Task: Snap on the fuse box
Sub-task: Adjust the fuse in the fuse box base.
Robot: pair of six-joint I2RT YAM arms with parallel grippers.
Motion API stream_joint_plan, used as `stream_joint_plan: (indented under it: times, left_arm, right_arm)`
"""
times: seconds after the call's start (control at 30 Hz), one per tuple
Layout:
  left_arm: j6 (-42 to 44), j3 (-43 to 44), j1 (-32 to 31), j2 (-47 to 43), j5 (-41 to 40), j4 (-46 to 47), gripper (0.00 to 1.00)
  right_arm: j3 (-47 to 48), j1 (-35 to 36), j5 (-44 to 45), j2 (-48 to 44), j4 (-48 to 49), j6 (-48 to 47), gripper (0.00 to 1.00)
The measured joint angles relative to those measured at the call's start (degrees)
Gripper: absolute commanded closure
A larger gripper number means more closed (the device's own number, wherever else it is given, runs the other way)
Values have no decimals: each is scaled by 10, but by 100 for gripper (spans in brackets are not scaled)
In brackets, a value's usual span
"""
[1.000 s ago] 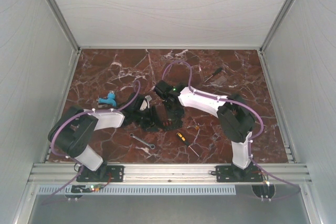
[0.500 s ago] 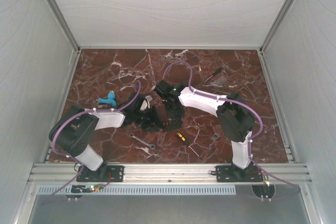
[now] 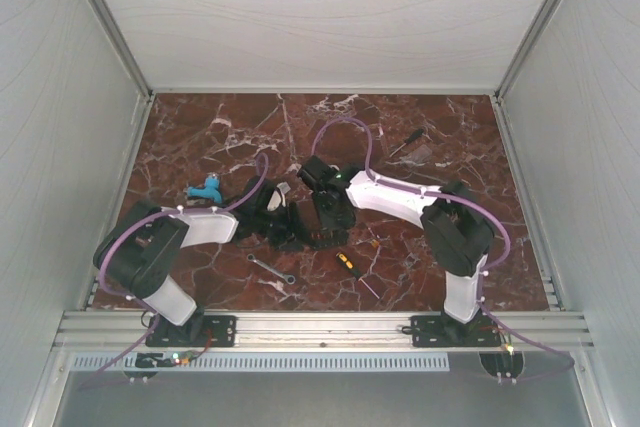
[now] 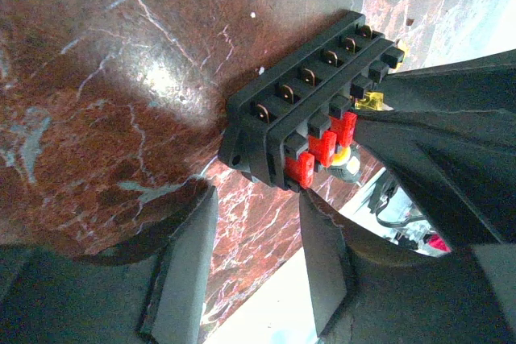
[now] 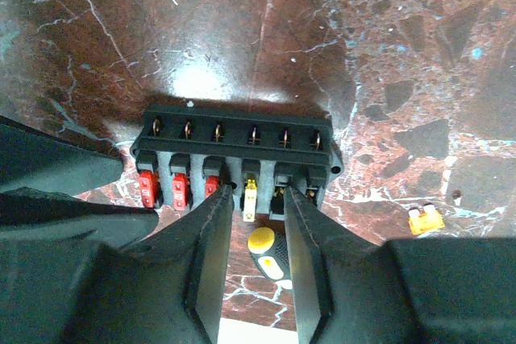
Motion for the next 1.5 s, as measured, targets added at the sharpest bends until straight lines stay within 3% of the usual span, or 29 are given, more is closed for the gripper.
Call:
stream_joint_plan:
  times: [1.13, 1.5]
  left_arm:
    - [-9, 0, 0, 0, 0, 0, 54]
    - [-10, 0, 0, 1, 0, 1, 55]
  right_arm:
    - [-7, 0, 2, -21, 7, 32, 100]
    - [17, 2, -10, 1, -11, 32, 100]
